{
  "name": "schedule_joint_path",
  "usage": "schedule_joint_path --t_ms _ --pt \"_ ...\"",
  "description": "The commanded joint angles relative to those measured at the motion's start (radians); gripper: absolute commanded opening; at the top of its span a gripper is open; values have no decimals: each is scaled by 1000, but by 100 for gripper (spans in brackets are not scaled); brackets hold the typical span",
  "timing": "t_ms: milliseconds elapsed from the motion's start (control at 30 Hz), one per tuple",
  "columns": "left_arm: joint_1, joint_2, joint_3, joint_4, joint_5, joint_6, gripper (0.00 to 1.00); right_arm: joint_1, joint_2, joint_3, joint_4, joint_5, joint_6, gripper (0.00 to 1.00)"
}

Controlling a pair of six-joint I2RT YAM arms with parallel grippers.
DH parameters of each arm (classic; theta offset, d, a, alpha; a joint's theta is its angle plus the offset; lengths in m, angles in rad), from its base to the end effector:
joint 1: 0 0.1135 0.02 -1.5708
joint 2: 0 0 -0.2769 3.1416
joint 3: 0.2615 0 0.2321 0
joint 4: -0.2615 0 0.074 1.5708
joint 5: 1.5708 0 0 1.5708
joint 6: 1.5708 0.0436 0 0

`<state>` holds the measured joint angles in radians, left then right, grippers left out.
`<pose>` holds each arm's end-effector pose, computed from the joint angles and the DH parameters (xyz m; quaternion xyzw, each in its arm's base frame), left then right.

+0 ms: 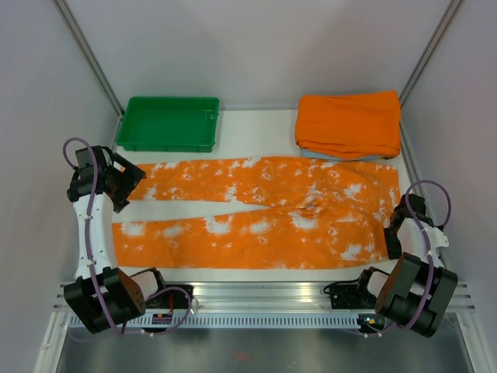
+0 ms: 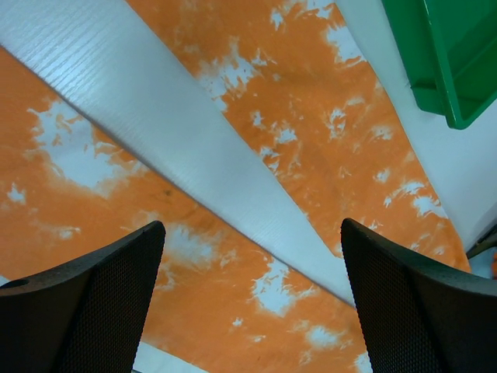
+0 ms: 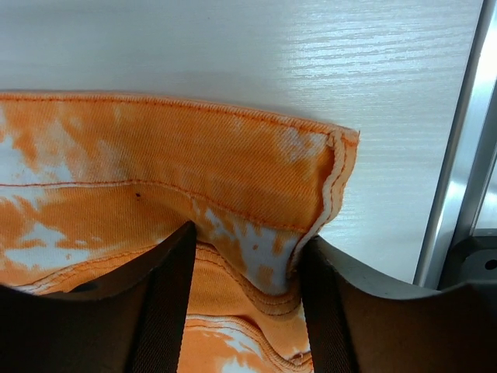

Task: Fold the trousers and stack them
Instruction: Fold the trousers

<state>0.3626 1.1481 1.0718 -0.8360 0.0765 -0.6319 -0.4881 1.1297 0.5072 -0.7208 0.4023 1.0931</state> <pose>0.1942 0.0701 0.3159 -0.4402 0.8370 -0.0792 0.3153 0.1198 -0.0829 0.1707 0.7079 0.6687 -0.1564 0.1653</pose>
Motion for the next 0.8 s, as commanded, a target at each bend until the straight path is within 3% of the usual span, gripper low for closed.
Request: schedule_joint_path --t_ms 0,133,300,400,567,767 --pt "-2 -34 7 -57 -61 -95 100 -3 42 -32 -12 -48 1 59" --pt "-1 -57 4 -150 -162 -241 100 -4 77 -22 -12 -65 -13 36" --pt "-1 -114 -48 -230 -233 -373 97 -3 114 14 -15 -46 -68 33" --pt "-1 -163 -90 -274 -288 -435 92 -4 131 30 -12 -54 -93 22" --pt "-1 -209 -159 -386 -343 -523 86 -3 150 13 29 -118 -110 15" --pt "-1 -199 -242 -466 -382 -698 83 -3 185 50 47 -172 -122 12"
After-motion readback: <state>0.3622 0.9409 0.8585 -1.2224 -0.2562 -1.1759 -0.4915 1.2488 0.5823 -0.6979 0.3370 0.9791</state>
